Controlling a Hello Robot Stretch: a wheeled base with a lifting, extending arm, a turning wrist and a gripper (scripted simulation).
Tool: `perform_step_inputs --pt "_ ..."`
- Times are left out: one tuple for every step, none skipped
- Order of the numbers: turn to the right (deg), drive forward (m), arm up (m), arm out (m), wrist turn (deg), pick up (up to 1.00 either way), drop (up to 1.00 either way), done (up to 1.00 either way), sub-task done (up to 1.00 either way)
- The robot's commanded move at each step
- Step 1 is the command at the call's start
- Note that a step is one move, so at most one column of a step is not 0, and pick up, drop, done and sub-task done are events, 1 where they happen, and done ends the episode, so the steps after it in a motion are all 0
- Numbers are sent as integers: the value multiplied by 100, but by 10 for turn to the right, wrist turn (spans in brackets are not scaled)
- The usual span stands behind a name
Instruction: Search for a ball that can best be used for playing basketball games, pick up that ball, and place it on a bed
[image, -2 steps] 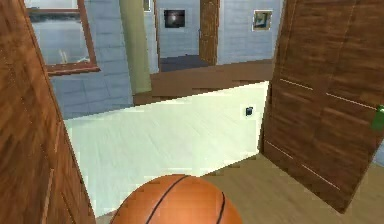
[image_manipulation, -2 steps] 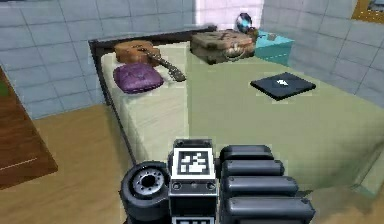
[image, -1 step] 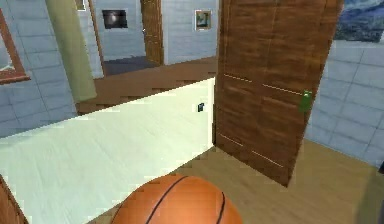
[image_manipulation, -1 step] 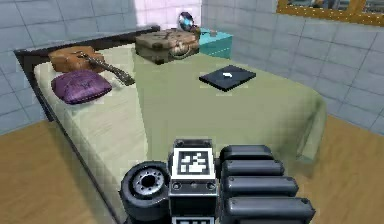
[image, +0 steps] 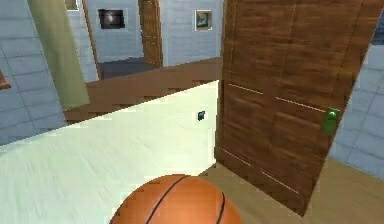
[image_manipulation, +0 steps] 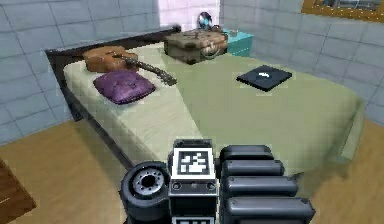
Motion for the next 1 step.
perform_step_inputs --pt "450 0 0 0 0 0 0 0 0"
